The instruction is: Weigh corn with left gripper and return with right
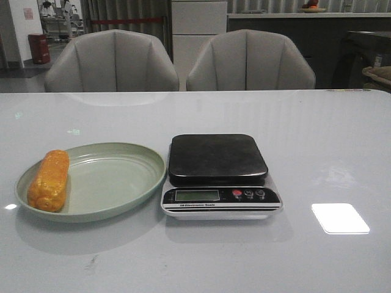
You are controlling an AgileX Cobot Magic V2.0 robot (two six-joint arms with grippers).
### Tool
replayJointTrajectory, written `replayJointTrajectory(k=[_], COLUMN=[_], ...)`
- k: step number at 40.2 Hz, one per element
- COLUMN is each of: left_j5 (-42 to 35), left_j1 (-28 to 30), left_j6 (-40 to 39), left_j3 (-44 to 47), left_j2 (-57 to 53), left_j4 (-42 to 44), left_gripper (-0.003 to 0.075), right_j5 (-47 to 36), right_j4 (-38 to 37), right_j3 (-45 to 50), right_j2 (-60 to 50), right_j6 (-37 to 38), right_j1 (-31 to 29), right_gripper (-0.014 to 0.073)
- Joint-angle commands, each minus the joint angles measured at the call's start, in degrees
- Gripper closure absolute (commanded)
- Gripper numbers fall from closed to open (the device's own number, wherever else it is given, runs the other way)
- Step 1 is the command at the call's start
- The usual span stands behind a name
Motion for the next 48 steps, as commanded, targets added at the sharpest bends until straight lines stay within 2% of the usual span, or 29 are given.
replayJointTrajectory(k=[1,34,36,42,48], left_j5=[-4.1,-4.1,-4.9,-15.1,-12.3], left_j1=[0.0,0.0,0.0,0.0,0.0], left_j6=[-0.4,-0.4,-0.4,-0.4,-0.4], left_j3=[0.0,0.0,0.0,-0.6,-7.2], left_j2=[-1.1,-1.1,-1.1,-1.1,0.4], left_j4=[0.0,0.0,0.0,-1.8,-1.3], left_gripper=[0.0606,0.0606,0.0606,0.0606,0.0606], right_j5=[-4.3,-4.3,-4.3,-4.3,-4.3], right_j4=[-0.8,-0.8,-0.8,-0.8,-0.8], right_j3=[0.2,0.2,0.2,0.2,0.2], right_j2=[-1.1,-1.1,-1.1,-1.1,-1.1], right_j6=[0.0,0.0,0.0,0.0,0.0], right_j1=[0.0,0.0,0.0,0.0,0.0], right_gripper=[0.0396,0.0396,0.0396,0.0396,0.0396])
